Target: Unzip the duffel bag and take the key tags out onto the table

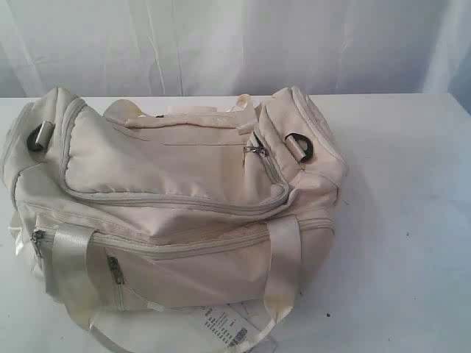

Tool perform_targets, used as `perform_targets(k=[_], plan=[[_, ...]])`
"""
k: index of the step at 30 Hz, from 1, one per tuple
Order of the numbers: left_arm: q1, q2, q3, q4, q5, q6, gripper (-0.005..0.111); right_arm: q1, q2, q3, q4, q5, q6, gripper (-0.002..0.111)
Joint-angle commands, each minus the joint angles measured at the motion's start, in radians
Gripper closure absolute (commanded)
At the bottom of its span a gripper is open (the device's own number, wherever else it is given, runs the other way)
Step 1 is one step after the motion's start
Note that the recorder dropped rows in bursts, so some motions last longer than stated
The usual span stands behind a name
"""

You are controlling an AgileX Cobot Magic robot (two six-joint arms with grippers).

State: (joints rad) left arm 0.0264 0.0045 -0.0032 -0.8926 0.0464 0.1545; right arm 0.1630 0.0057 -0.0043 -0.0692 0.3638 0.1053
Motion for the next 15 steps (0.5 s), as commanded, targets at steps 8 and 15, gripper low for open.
perform_targets(k=[8, 15], plan=[[-0.004, -0.005, 0.003, -0.026, -0.106, 0.003, 0.051, 0.004, -0.006, 0.004, -0.006, -0.014, 0.002, 0.108], [-0.004, -0.005, 0.003, -0.026, -0.106, -0.012, 0.051, 0.004, -0.006, 0.004, -0.006, -0.014, 0.002, 0.108]])
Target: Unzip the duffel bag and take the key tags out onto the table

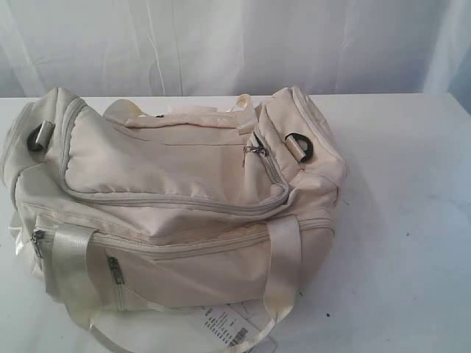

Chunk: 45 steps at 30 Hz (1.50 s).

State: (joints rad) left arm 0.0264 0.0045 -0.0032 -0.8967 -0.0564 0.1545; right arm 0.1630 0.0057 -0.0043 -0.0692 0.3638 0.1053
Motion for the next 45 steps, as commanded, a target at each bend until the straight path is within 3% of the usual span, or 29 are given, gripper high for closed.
perform_targets(k=[1, 9, 14, 18, 23, 27, 31, 34, 45], plan=[[-0.004, -0.005, 0.003, -0.022, -0.003, -0.027, 0.051, 0.004, -0.006, 0.004, -0.006, -0.014, 0.002, 0.108], [-0.004, -0.005, 0.003, -0.004, -0.006, -0.065, 0.051, 0.004, -0.006, 0.004, -0.043, -0.058, -0.057, 0.108], [-0.004, -0.005, 0.003, 0.017, 0.007, -0.063, 0.051, 0.004, -0.006, 0.004, 0.053, -0.505, 0.061, 0.108], [-0.004, -0.005, -0.083, 0.137, 0.056, 0.01, 0.051, 0.004, -0.006, 0.004, 0.053, -0.809, 0.063, 0.108], [-0.004, -0.003, -0.198, 0.2, 0.042, 0.098, 0.051, 0.004, -0.006, 0.004, 0.053, -1.05, 0.1, 0.108], [-0.004, 0.088, -0.288, 0.203, 0.089, 0.158, 0.051, 0.004, -0.006, -0.012, 0.02, -0.969, 0.279, 0.108], [-0.004, 0.228, -0.376, 0.207, 0.156, 0.256, 0.051, 0.004, -0.003, -0.124, -0.3, -0.815, 0.385, 0.108], [-0.004, 0.356, -0.451, 0.207, 0.167, 0.303, 0.051, 0.004, 0.081, -0.251, -0.386, -0.719, 0.577, 0.108], [-0.004, 0.788, -0.658, 0.207, 0.193, 0.482, 0.051, 0.008, 0.733, -0.602, -0.631, -0.65, 0.79, 0.108]])
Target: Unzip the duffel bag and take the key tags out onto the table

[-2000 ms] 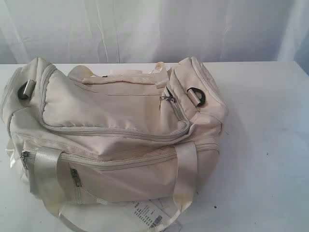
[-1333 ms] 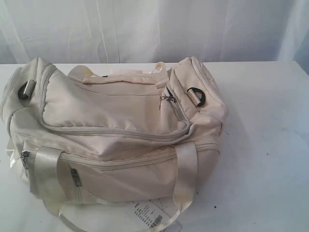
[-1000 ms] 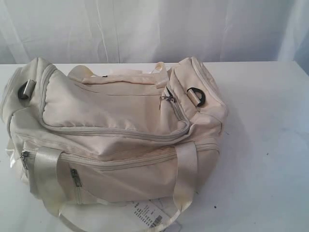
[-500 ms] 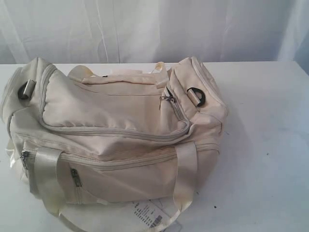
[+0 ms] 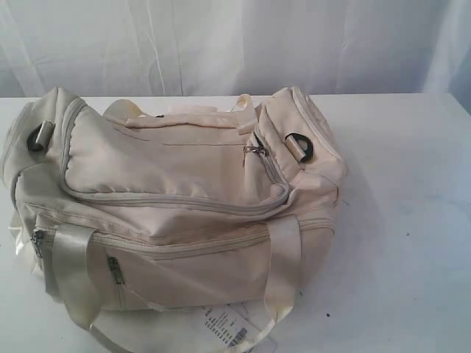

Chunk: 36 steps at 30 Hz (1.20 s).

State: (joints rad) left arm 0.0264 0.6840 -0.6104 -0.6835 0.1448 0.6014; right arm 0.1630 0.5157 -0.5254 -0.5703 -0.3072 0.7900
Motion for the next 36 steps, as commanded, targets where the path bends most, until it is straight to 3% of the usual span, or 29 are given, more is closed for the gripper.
perform_targets(k=[1, 6, 9, 18, 20, 26, 36], plan=[[-0.004, 0.144, -0.062, -0.001, -0.013, 0.036, 0.051, 0.01, 0.292, -0.097, -0.184, 0.014, 0.147, 0.108], [-0.004, 0.225, -0.067, 0.009, 0.0, 0.036, 0.051, 0.035, 0.581, -0.125, -0.433, -0.101, 0.402, 0.108], [-0.004, 0.231, -0.067, 0.011, 0.005, 0.036, 0.051, 0.035, 0.705, -0.125, -0.518, -0.243, 0.408, 0.108], [-0.004, 0.231, -0.067, 0.014, -0.001, 0.077, 0.052, 0.035, 0.874, -0.125, -0.526, -0.345, 0.452, 0.108], [-0.004, 0.231, -0.067, 0.022, -0.002, 0.116, 0.061, 0.035, 0.874, -0.125, -0.526, -0.357, 0.452, 0.108], [-0.004, 0.245, -0.067, 0.034, 0.054, 0.161, 0.106, 0.035, 0.872, -0.125, -0.526, -0.398, 0.452, 0.108], [-0.004, 0.382, -0.067, -0.079, -0.023, 0.158, 0.107, 0.035, 0.872, -0.125, -0.517, -0.413, 0.452, 0.108]])
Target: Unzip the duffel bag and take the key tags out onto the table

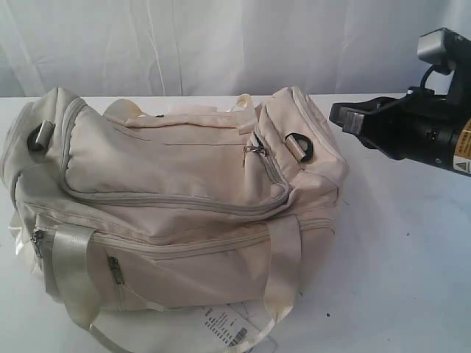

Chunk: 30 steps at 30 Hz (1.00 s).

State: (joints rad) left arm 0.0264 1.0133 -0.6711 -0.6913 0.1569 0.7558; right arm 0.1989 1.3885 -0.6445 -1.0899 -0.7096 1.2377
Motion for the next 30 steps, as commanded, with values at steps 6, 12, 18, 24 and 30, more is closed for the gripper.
perform_targets(k=[6, 12, 18, 24, 30], plan=[[-0.004, 0.112, -0.006, -0.071, -0.103, 0.004, 0.107, -0.001, -0.001, -0.006, 0.009, 0.024, 0.003, 0.108], [-0.029, 0.122, -0.02, -0.128, -0.079, 0.004, 0.068, -0.001, -0.001, -0.006, 0.009, 0.055, 0.019, 0.108], [-0.029, 0.134, -0.12, -0.35, 0.159, 0.004, 0.03, -0.001, 0.003, -0.006, 0.005, 0.076, 0.014, 0.07], [-0.029, 0.208, -0.139, -0.397, 0.321, 0.004, 0.03, -0.001, 0.135, -0.023, 0.024, 0.119, 0.013, 0.019], [-0.049, 0.309, -0.139, -0.423, 0.333, 0.019, 0.03, 0.015, 0.284, -0.086, 0.062, 0.033, 0.023, 0.025]])
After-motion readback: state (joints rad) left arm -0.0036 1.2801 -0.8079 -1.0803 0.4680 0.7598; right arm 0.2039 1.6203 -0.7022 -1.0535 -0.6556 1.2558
